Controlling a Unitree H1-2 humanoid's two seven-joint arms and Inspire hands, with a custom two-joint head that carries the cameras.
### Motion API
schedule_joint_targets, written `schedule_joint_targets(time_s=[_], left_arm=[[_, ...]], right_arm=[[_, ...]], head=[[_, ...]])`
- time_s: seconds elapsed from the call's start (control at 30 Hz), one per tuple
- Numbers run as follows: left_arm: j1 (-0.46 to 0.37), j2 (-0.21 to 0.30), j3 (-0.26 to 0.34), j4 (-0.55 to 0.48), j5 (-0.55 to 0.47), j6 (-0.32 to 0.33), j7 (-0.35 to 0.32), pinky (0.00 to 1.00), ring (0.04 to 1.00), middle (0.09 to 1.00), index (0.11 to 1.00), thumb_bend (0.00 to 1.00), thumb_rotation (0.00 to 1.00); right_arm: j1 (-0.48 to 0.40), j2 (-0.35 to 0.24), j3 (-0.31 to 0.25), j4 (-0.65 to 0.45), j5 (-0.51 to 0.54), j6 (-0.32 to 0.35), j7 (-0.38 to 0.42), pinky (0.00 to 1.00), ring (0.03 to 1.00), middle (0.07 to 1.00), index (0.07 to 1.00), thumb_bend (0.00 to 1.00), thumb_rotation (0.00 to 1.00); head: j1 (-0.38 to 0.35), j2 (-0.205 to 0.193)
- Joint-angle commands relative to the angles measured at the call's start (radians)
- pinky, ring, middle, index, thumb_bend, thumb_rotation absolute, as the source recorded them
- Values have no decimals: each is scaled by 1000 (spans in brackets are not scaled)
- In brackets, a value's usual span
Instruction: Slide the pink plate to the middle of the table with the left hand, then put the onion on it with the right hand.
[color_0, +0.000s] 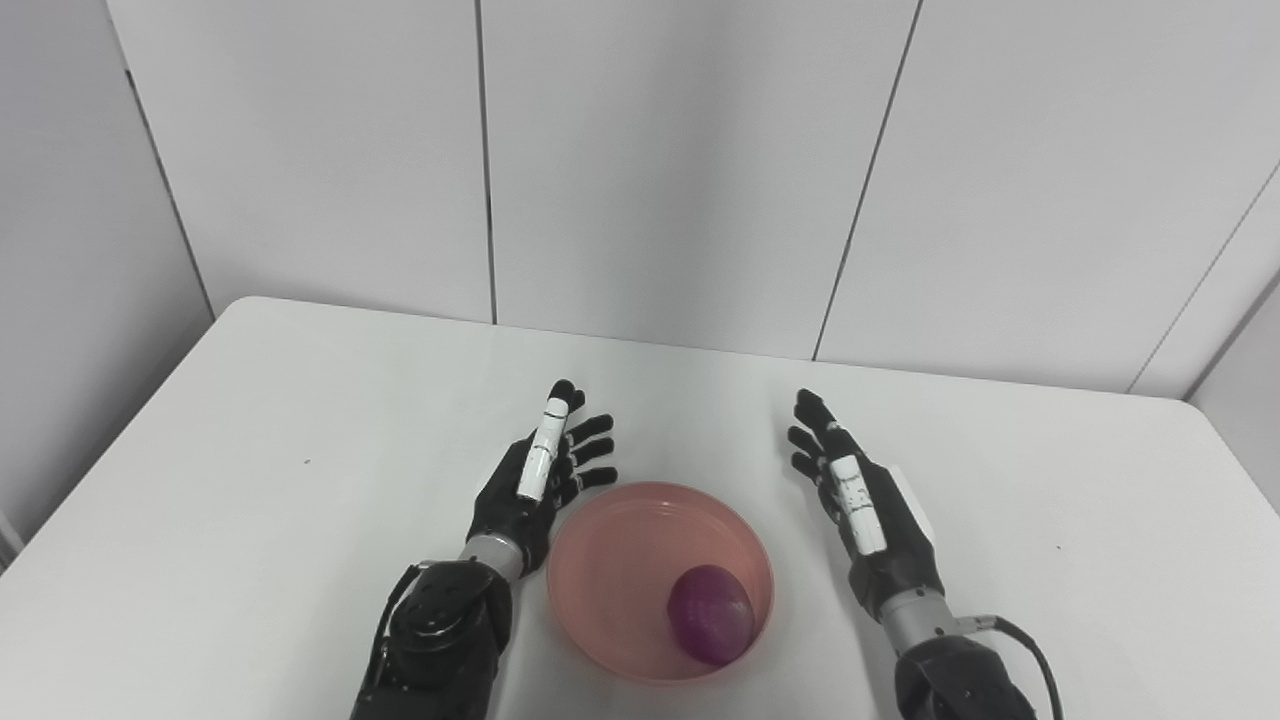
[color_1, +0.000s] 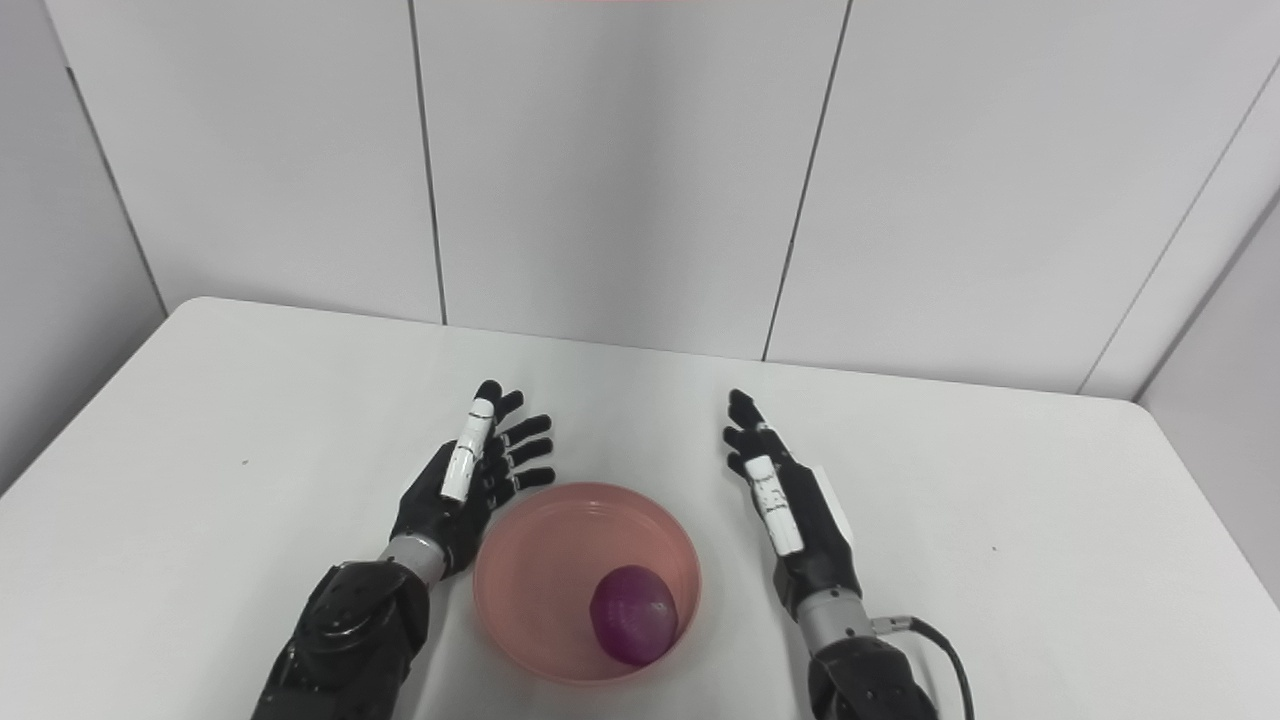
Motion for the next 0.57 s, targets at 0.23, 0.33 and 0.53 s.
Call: schedule_joint_targets(time_s=[0.23,0.33,0.53], left_arm=[[13,5,-4,-16,10,-19,-10,889,860,858,935,606,967],[22,11,-15,-15,26,-58,-13,885,865,858,937,608,961],[56,27,-46,8,72,-197,-19,897,884,886,903,627,912]], right_arm=[[0,32,-11,41,121,76,-28,999,987,989,989,855,960],[1,35,-9,64,149,75,-27,1000,999,999,999,841,976],[3,40,6,96,175,66,-28,1000,1000,1000,1000,818,1000]], head=[[-8,3],[-14,5],[-12,9]])
